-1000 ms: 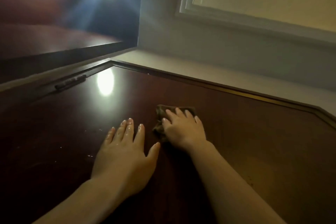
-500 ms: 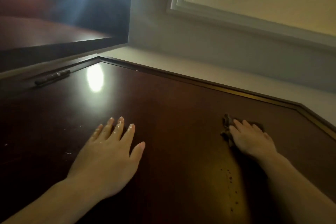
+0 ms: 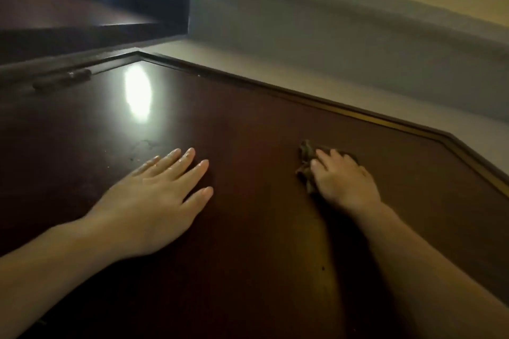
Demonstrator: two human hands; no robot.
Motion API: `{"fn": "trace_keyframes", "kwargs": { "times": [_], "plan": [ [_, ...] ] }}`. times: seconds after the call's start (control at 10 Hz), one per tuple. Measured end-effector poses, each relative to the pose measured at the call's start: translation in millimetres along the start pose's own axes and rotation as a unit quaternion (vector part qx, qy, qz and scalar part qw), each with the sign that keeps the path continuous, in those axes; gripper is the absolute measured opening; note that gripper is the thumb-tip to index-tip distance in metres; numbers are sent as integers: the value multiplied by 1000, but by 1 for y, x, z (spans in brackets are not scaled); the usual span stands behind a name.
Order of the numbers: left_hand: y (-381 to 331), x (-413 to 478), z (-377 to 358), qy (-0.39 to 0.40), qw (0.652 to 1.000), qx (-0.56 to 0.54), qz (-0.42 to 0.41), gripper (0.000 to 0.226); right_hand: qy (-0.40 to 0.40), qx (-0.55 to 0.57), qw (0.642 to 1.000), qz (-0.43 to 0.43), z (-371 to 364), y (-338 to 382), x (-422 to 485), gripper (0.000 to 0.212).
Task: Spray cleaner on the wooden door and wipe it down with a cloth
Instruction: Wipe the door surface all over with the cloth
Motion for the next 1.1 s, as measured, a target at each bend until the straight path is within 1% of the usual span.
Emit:
{"fn": "trace_keyframes", "kwargs": {
  "times": [0.1,0.2,0.3,0.4,0.5,0.6,0.7,0.8,0.9,1.0,1.1],
  "plan": [
    [-9,-6,6,-29,999,28,-7,86,7,15,999,-50,1,-29,-10,52],
    [-17,-9,7,-23,999,24,-18,81,0,14,998,-57,1,-21,-16,54],
    [-17,-15,6,1,1000,15,-1,80,2,10,1000,4,-8,19,-23,55],
    [-23,-19,7,-7,999,41,-6,91,-2,5,996,91,-19,65,-34,55],
    [-24,-17,6,15,999,31,23,90,-3,-26,993,119,-16,66,-31,54],
    [-31,-16,8,23,998,0,61,65,5,-25,998,52,-8,18,-27,54],
    [-64,-18,5,21,997,21,72,65,7,-13,1000,8,-4,-13,-38,54],
    [-96,-21,0,15,998,12,63,65,5,-10,1000,8,-6,-16,-51,54],
    [-126,-18,-4,32,999,6,38,68,-6,0,999,32,-9,-17,-61,55],
    [-142,-18,-5,28,999,8,30,69,22,-18,999,32,-1,-45,-57,55],
    [-150,-19,-5,13,999,-4,41,70,42,-8,997,-69,6,-109,-60,55]
  ]
}}
Point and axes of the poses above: each hand's wrist, its own x-axis towards the middle knuckle, its own z-axis out of the back of the hand, y = z × x, the point moved 7 cm from there along x, towards the middle knuckle, and after that the axes turned 9 degrees about y, right-handed, at the moved point
